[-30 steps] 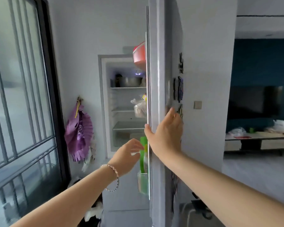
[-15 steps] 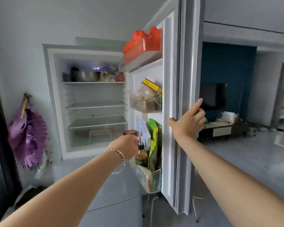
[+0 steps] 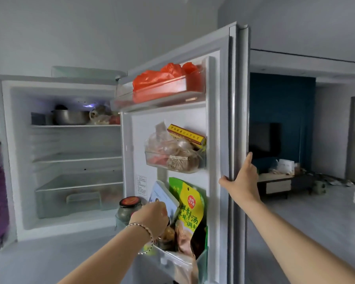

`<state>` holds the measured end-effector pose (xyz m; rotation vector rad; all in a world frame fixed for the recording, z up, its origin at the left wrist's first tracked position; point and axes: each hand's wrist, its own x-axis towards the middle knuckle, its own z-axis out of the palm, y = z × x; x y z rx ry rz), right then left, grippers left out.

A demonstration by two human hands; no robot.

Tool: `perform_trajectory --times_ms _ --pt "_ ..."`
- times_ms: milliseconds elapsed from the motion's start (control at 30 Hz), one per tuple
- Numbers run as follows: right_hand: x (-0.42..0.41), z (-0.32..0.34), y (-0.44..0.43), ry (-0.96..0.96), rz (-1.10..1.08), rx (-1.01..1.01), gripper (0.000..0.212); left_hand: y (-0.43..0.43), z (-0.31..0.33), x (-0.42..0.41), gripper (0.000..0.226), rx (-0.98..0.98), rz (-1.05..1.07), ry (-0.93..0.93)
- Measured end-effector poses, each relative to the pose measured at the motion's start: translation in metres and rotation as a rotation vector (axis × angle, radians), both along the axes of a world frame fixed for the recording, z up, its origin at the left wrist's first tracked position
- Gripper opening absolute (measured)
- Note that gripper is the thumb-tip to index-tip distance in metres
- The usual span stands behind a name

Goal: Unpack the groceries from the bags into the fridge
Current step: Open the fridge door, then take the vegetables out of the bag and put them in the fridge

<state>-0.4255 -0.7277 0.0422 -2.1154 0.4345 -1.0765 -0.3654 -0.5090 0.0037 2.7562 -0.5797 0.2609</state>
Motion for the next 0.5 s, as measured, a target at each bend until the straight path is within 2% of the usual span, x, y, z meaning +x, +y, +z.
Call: perform_trajectory --times_ms 100,167,233,333,400,433,500 --pt "0.005 0.001 -0.019 0.013 0.027 0.013 0.104 -0.007 0.0 0.004 0.027 0.045 0.018 -0.025" --pt "0.005 -0.001 -0.022 0.012 0.032 0.041 0.102 -0.004 0.002 0.003 0.027 0.058 0.048 0.022" --pt "0.002 -0.006 -0.016 0.0 -0.016 0.061 0.096 0.008 0.0 0.001 0.027 0.064 0.066 0.025" --pt "-0.005 -0.014 0.018 -0.151 -0.149 -0.174 0.075 0.034 0.001 -0.011 0.025 0.051 0.115 0.055" --pt "-0.008 -0.014 0.058 -0.236 -0.005 -0.344 0.055 0.061 -0.001 -0.016 0.025 0.054 0.172 0.066" --pt "-0.011 -0.011 0.084 -0.174 0.136 -0.368 0.044 0.077 -0.004 -0.017 0.025 0.069 0.211 0.086" --pt "-0.013 -0.009 0.139 0.144 0.436 -0.332 0.023 0.119 -0.013 -0.02 0.024 0.125 0.271 0.133"
